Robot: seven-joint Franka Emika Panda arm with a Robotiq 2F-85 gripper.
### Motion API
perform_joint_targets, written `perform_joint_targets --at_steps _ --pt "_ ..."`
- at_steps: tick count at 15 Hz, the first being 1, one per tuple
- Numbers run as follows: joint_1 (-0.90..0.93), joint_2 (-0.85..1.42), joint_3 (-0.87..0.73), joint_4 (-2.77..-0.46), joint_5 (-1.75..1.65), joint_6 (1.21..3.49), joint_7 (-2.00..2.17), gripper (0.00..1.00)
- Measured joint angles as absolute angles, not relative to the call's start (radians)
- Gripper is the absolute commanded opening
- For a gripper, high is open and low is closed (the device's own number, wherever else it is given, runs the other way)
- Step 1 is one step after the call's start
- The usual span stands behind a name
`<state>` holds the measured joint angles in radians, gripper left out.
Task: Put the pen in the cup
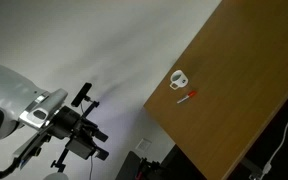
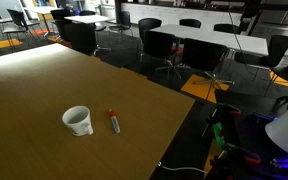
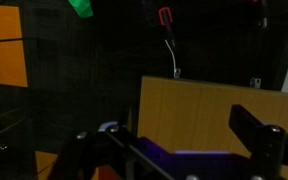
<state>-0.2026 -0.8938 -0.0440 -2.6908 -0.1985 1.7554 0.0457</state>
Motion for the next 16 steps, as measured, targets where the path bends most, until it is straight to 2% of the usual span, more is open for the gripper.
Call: perform_joint_targets --at_steps 11,16 --pt "-0.177 -0.887 -0.034 -2.691 -0.182 1.768 0.063 1.00" --pt "-0.079 -0.835 0.030 -2.690 -0.157 1.887 0.085 1.00"
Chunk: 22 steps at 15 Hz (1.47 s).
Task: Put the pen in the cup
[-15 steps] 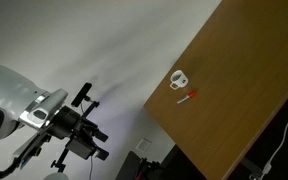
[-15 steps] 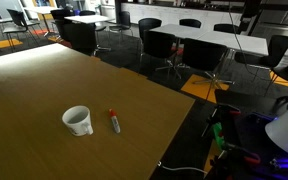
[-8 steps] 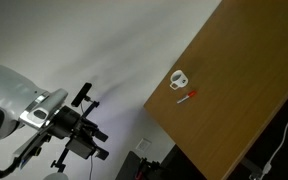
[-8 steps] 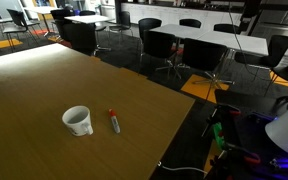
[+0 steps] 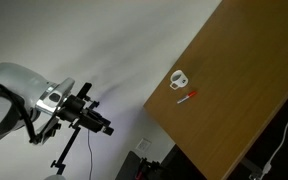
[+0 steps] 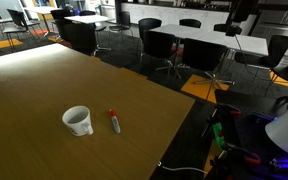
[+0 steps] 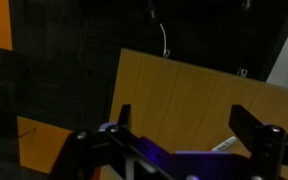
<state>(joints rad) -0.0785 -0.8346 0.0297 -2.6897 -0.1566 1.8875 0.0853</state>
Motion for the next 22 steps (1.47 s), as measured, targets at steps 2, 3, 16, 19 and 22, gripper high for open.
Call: perform_joint_targets --at_steps 2,3,16,19,22 --pt "-0.038 -0.800 0.048 -2.689 -0.160 1.972 0.081 1.00" --pt "-0.021 -0.780 0.054 -2.688 -0.166 2.012 0.066 1.00" --pt "0.115 -0.425 -0.075 -2.611 -0.190 2.352 -0.563 1.00" --pt "0.132 -0.307 -0.102 -2.567 -0.182 2.401 -0.744 1.00" --pt "0.136 -0.204 -0.102 -2.518 -0.174 2.417 -0.842 1.00"
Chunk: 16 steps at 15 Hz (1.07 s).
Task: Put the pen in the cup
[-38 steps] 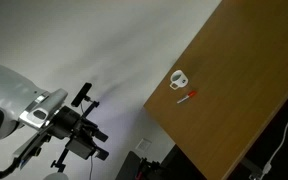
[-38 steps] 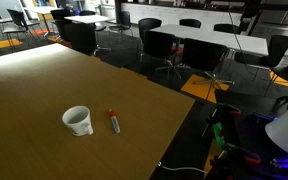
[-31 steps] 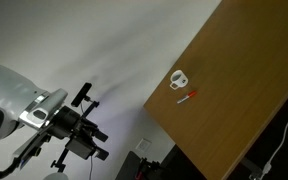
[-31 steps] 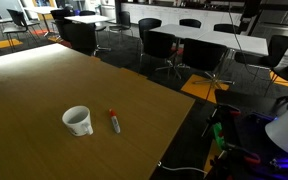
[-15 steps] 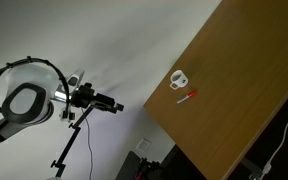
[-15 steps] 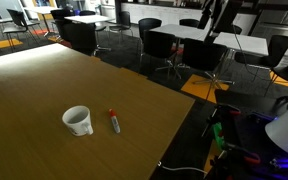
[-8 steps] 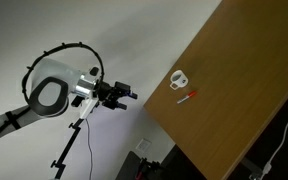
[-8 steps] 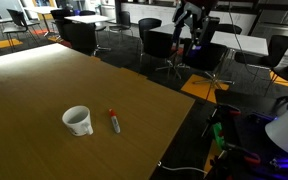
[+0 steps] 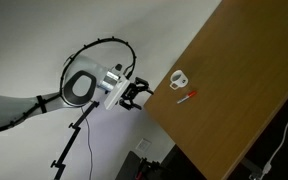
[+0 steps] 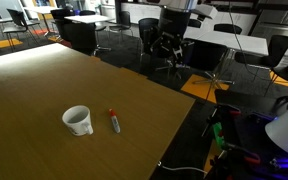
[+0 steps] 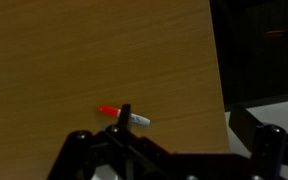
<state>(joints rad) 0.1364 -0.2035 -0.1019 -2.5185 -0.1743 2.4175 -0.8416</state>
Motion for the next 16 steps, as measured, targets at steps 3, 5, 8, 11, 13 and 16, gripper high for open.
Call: perform_joint_targets --at_steps 3,5,8,11,13,16 --pt "0.140 -0.180 -0.102 -2.501 -0.174 2.418 -0.843 1.00" --pt "0.140 -0.180 -0.102 -2.499 -0.174 2.418 -0.843 1.00" --pt "0.128 -0.173 -0.085 -2.499 -0.186 2.442 -0.848 1.00" --pt "0.126 -0.132 -0.070 -2.493 -0.227 2.562 -0.938 1.00" --pt "0.126 -0.097 -0.063 -2.477 -0.228 2.631 -1.026 1.00" --pt "0.126 -0.041 -0.059 -2.448 -0.189 2.719 -1.211 1.00"
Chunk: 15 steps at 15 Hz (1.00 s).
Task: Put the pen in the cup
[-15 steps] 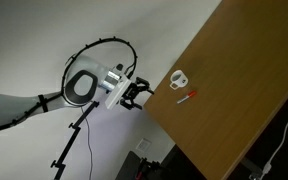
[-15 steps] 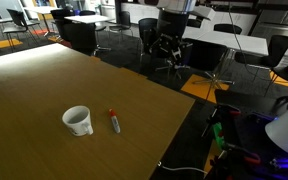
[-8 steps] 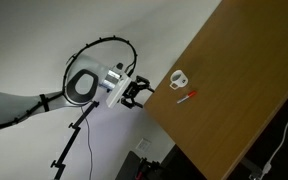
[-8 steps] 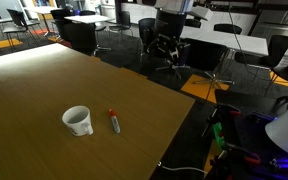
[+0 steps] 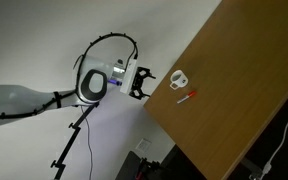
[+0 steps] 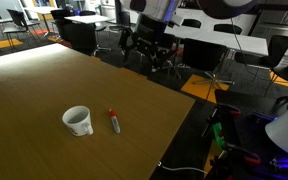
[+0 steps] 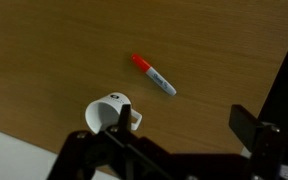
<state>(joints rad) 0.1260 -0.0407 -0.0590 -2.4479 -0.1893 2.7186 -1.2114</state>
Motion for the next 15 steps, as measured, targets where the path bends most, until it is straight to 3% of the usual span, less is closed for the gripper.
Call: perform_joint_targets --at_steps 9,15 --pt "0.070 0.186 0.117 -2.326 0.179 2.759 -1.906 1.00" --pt "-0.016 0.287 0.120 -2.283 0.065 2.727 -2.016 1.00"
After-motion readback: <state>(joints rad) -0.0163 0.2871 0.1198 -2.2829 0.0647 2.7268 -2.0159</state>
